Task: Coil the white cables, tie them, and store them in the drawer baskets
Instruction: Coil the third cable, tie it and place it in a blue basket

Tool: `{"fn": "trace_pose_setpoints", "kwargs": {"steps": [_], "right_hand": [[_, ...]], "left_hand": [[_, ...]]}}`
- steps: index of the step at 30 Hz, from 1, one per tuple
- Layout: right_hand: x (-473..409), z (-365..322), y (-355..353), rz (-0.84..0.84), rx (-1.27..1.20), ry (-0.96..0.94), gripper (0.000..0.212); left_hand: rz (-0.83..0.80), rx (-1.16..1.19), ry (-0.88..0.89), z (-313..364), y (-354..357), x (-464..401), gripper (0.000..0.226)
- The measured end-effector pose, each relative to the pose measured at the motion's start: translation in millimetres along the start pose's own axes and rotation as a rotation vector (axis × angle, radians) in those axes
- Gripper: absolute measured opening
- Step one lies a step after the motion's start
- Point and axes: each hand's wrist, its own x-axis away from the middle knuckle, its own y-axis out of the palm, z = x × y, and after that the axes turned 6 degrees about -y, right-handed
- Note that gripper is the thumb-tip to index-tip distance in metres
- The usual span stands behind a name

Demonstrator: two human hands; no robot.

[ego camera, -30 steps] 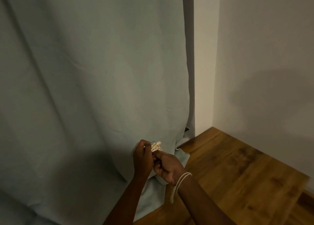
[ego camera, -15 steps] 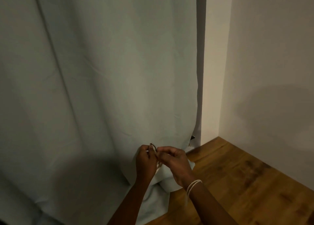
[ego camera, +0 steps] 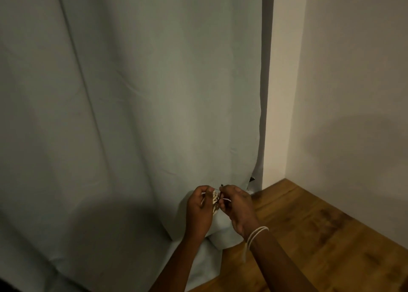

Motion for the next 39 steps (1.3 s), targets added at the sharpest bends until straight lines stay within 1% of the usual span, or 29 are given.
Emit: {"fn": "trace_pose_setpoints", "kwargs": {"steps": [5, 8, 11, 14, 16, 19, 22, 26, 30, 35, 39], "right_hand": [[0, -2, 0, -0.048, 0.075, -0.074, 0.018], [-1, -4, 1, -0.06, 0.134, -0.126, 0.016], [-2, -4, -1, -0.053, 0.23, -0.246, 0.014], [-2, -3, 0, -0.043, 0.289, -0.347, 0.016], [-2, -4, 1, -0.06, 0.228, -0.34, 0.017], [-4, -6, 5, -0.079, 0.095, -0.266, 0.021], [-4, -7, 9, -0.093, 0.024, -0.21, 0.017], [-1, -9, 14, -0.142, 0.03, -0.23, 0.012], [1, -11, 19, -0.19, 0.011, -0.211, 0.015], [1, -14, 23, -0.188, -0.037, -0.156, 0.016], [4, -19, 27, -0.188, -0.04, -0.133, 0.015]], "left_hand": [[-0.066, 0.025, 0.036, 7, -2, 0, 0.016], [-0.073, 0.006, 0.04, 6, -5, -4, 0.01], [-0.054, 0.003, 0.043, 5, -8, -7, 0.007], [0.003, 0.04, 0.044, 9, -9, -10, 0.007], [0.038, 0.052, 0.042, 12, -9, -11, 0.005], [0.077, 0.058, 0.043, 17, -10, -12, 0.008], [0.098, 0.071, 0.055, 21, -11, -11, 0.009], [0.144, 0.06, 0.093, 26, -14, -9, 0.006], [0.185, 0.044, 0.145, 26, -18, -8, 0.006], [0.235, 0.009, 0.193, 31, -19, -5, 0.01], [0.225, -0.005, 0.199, 33, -18, -5, 0.012]]}}
